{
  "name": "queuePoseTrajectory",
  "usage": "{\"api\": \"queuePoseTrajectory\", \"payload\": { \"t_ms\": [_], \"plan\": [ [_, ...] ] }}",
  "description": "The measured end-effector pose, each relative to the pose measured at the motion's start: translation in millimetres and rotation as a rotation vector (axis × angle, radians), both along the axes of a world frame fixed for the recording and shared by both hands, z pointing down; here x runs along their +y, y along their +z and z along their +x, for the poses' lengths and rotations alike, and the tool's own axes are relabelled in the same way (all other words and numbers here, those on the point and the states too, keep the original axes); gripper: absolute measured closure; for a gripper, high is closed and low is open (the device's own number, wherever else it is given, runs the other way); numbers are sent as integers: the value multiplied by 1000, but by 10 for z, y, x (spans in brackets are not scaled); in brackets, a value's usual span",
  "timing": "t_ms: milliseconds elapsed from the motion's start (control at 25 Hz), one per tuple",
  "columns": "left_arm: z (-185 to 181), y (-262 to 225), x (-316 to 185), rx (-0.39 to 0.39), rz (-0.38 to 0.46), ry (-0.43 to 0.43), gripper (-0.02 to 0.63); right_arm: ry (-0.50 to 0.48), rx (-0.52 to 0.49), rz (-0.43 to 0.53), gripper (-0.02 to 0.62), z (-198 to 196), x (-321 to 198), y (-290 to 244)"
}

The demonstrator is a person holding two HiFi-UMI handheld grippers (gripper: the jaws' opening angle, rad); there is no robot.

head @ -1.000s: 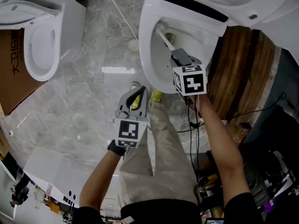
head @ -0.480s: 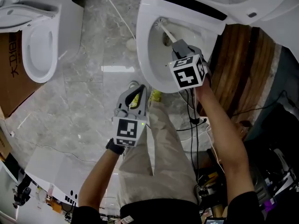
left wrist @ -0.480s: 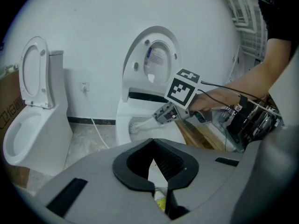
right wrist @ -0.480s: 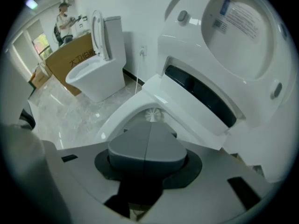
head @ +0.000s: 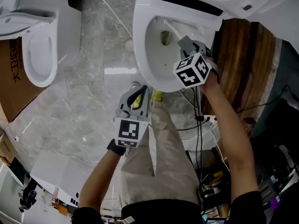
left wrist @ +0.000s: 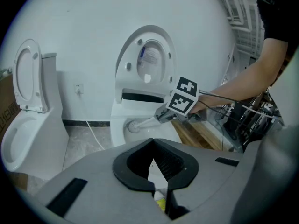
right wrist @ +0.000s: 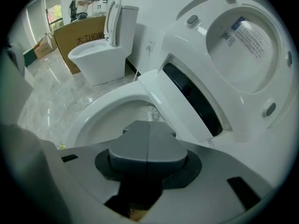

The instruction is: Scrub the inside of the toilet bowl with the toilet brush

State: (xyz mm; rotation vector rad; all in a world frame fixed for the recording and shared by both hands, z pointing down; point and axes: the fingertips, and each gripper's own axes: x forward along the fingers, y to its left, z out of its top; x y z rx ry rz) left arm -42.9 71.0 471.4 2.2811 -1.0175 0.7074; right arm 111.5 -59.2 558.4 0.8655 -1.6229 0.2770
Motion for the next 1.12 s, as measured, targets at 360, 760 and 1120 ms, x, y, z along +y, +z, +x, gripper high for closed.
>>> {"api": "queuePoseTrajectory", "payload": {
  "t_ms": [360,760,1120],
  "plan": [
    [-203,28,47,-3,-11,-50,589,-11,70,-24,434,64,268,-135],
    [-366,128,205,-13,-26,-71,589,-347,61,52,434,-647,184,105],
    [-470,188,250,-13,-29,-88,589,-328,101,107,433,-362,14,116]
  ]
}}
